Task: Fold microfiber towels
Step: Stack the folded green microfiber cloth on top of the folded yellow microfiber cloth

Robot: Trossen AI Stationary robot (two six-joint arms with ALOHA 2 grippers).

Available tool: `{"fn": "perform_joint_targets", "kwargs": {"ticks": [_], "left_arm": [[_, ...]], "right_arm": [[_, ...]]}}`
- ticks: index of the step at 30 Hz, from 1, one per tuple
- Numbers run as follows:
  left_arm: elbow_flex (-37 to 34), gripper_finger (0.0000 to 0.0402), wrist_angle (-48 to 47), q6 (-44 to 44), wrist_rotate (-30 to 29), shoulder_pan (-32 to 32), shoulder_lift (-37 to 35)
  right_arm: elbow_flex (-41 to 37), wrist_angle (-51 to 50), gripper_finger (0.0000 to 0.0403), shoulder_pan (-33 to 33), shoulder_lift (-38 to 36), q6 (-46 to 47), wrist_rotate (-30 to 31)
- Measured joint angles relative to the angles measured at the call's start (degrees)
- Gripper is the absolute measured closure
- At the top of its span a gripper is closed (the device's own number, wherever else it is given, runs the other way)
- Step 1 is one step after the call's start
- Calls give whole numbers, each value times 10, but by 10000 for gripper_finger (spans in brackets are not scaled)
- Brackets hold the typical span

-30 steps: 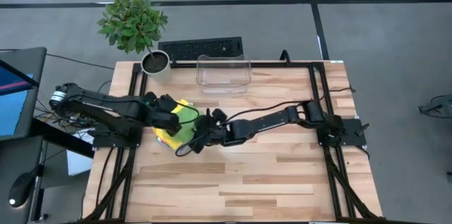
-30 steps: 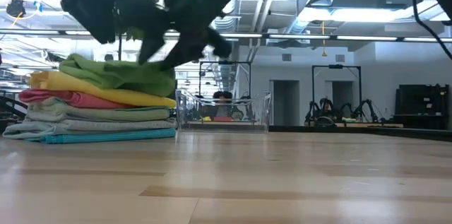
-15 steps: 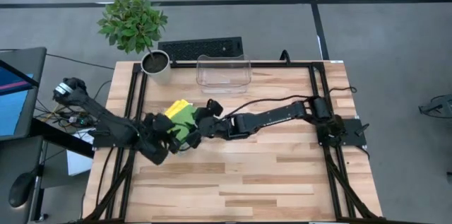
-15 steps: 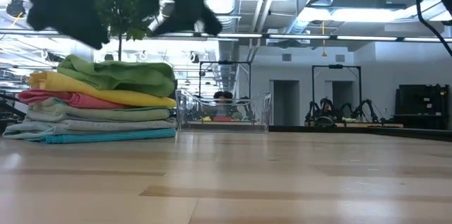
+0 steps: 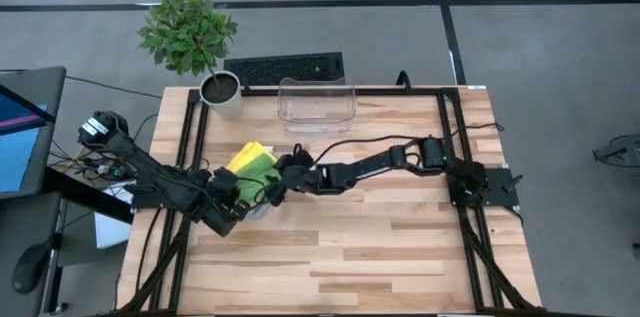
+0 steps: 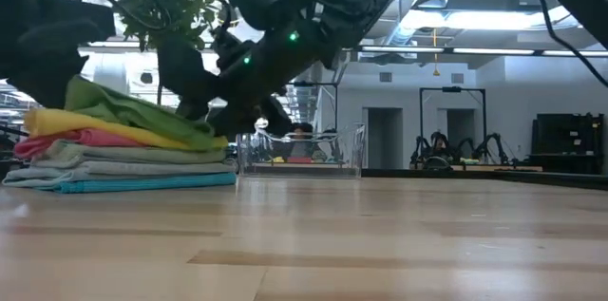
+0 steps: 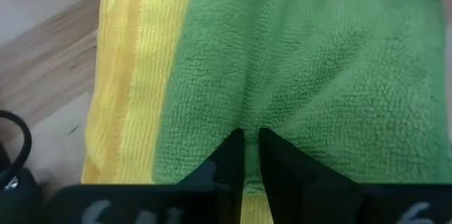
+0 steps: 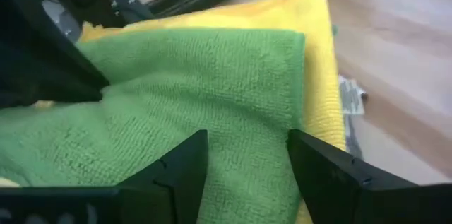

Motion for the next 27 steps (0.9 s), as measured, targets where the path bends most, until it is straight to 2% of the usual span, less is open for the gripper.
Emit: {"fn": "perform_joint_targets", "kwargs": {"ticks": [5, 9, 14, 21, 27], "left_arm": [[4, 374, -10, -1, 7, -4, 0], [45, 383, -33, 10, 15, -4, -8], [118, 392, -88, 59, -29, -4, -14], [163, 397, -110, 50, -107, -22, -14], [131, 397, -110, 22, -95, -37, -1]], "right_arm": [[1, -24, 180, -16, -1, 0, 8], [-1, -34, 180, -21, -34, -27, 15], [1, 7, 180, -11, -69, -81, 53], [3, 123, 180, -14, -55, -115, 35], [4, 183, 180, -30, -13, -81, -18]]}}
